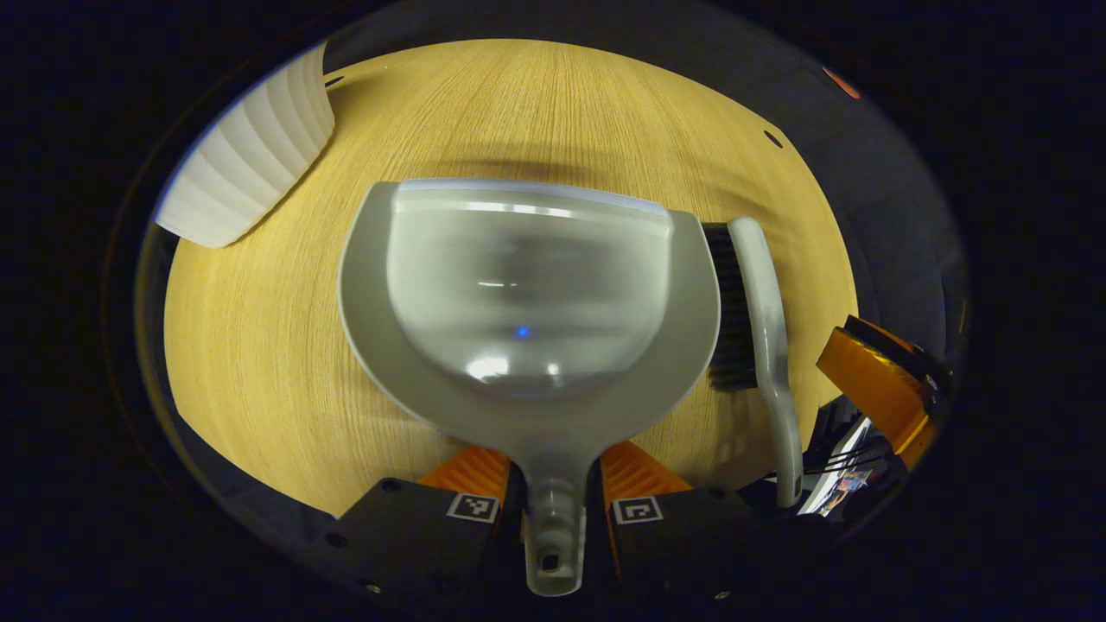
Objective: Pick up the small broom and dustpan from the desktop, sweep the trash into the dustpan with the broom, and then empty the trash into the garbage bin.
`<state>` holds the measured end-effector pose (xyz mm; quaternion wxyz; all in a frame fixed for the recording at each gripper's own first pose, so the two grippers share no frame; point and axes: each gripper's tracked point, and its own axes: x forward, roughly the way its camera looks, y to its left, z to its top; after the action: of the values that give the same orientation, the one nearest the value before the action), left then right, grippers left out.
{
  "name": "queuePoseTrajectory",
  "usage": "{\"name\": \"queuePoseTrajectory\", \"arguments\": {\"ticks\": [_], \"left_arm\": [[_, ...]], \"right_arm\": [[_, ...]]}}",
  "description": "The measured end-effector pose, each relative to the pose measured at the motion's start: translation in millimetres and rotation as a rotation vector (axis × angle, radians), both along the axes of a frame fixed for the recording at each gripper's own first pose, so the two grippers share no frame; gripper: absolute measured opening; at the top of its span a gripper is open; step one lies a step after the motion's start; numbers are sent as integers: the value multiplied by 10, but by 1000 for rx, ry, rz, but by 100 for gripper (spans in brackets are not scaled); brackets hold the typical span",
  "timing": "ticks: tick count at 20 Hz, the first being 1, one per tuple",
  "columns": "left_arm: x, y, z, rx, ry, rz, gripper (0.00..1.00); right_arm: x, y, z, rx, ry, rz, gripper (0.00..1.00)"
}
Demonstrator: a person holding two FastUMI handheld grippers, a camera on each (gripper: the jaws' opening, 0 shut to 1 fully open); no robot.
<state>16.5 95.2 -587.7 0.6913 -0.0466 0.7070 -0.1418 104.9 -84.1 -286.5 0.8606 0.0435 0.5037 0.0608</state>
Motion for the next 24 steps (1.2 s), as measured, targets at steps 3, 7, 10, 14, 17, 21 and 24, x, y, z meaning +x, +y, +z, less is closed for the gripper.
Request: {"name": "queuePoseTrajectory", "arguments": {"ticks": [3,7,10,14,17,21,24], "left_arm": [[68,82,123,1,-23,-63,40],[108,215,126,11,-91,-96,55],[278,188,313,23,-193,-105,64],[708,250,406,77,-424,-91,62],[1183,364,588,121,-669,-58,62],[1490,311,744,83,-913,-1,76],[1604,332,850,66,-1062,38,83]], "right_arm": [[17,10,20,18,21,-5,94],[58,-160,412,-25,-80,-12,94],[177,-253,734,-45,-176,-37,94],[323,-377,1236,-96,-326,-53,94],[469,-358,1755,-132,-478,-36,94],[625,-357,2331,-192,-652,-6,94],[663,-321,2692,-198,-766,6,94]]}}
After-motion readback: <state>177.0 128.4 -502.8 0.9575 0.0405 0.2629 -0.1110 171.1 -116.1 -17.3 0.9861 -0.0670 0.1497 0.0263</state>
